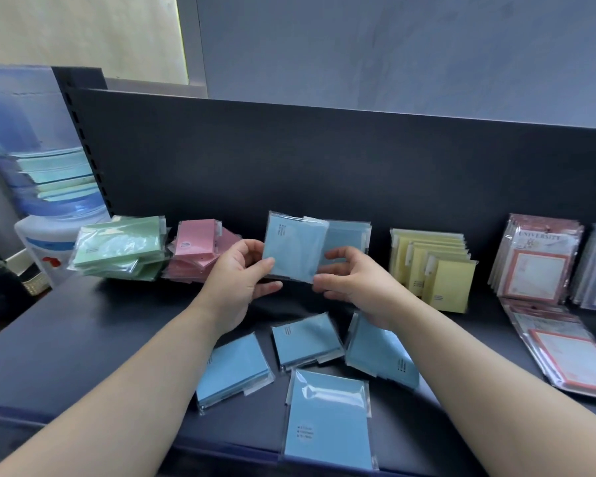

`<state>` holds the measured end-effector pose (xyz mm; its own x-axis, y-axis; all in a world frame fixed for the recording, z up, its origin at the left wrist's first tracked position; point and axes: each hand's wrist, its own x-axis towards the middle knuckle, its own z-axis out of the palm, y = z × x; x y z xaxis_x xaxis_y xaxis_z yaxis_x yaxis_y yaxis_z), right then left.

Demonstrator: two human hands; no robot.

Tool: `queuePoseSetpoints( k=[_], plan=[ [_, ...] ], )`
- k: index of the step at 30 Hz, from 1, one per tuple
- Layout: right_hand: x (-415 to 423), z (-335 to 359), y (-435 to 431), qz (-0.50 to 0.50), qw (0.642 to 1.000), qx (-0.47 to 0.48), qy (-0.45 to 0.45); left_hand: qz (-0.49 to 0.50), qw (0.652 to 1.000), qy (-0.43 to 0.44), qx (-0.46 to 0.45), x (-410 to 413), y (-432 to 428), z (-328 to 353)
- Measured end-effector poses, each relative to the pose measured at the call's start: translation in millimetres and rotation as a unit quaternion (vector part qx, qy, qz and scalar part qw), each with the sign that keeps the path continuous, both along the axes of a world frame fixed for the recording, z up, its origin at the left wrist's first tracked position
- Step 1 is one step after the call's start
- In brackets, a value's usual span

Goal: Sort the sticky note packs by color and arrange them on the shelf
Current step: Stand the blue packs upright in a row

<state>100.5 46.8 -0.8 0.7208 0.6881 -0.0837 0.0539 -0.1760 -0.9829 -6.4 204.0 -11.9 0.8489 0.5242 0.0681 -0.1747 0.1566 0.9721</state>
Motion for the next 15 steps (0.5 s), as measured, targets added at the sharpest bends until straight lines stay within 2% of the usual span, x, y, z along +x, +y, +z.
queuePoseSetpoints(
  k=[3, 6, 8, 11, 15],
  plan=[
    [-1, 2, 2, 0.019, 0.999, 0.048, 0.014, -0.064, 0.997, 0.031, 0.031, -1, -6, -2],
    [7, 10, -1, -0.023, 0.994, 0.046, -0.092, -0.064, 0.991, 0.070, 0.093, -2, -6, -5],
    [19, 16, -7, -0.067, 0.975, -0.011, -0.211, -0.023, 0.973, 0.111, 0.201, -2, -2, -7],
    [35, 19, -12, -0.075, 0.919, -0.156, -0.355, -0.022, 0.914, 0.166, 0.370, -4, 2, -10],
    [41, 24, -7, -0.049, 0.861, -0.247, -0.442, -0.105, 0.856, 0.203, 0.464, -7, -3, -9]
  ],
)
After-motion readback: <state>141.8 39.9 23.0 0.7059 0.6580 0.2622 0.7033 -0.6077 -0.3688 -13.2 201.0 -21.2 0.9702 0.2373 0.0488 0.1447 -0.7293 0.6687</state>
